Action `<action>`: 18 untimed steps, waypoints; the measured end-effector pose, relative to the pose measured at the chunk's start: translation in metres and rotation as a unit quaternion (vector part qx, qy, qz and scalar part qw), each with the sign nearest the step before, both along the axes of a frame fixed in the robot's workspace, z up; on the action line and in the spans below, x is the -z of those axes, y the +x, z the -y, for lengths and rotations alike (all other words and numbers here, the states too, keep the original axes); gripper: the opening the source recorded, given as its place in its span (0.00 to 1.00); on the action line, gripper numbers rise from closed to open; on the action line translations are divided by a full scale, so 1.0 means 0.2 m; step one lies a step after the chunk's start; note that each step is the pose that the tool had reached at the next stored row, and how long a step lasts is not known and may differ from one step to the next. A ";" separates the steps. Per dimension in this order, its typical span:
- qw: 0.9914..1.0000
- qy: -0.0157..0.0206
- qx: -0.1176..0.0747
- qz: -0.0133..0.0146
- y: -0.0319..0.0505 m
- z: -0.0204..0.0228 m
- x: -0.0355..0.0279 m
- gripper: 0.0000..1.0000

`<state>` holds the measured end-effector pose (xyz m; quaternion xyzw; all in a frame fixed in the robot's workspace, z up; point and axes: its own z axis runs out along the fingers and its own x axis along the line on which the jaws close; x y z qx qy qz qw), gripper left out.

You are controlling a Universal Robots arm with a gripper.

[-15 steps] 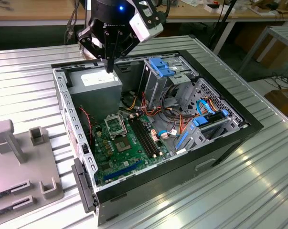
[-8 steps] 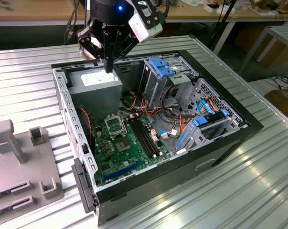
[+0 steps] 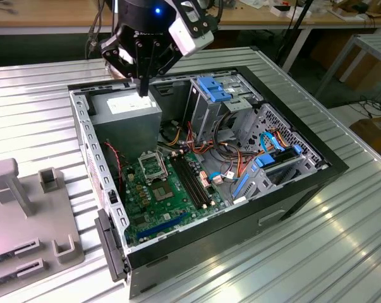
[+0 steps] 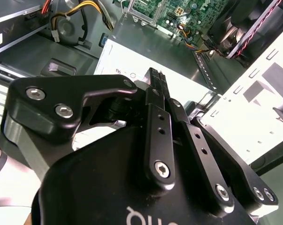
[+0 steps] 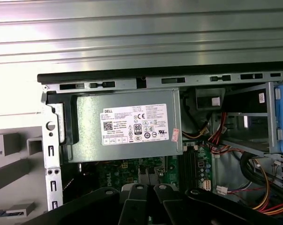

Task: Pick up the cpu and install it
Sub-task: 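Reach for the cpu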

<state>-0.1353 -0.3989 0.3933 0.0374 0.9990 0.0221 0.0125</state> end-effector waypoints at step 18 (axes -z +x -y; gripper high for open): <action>1.000 0.000 0.000 0.000 -0.033 0.000 0.000 0.11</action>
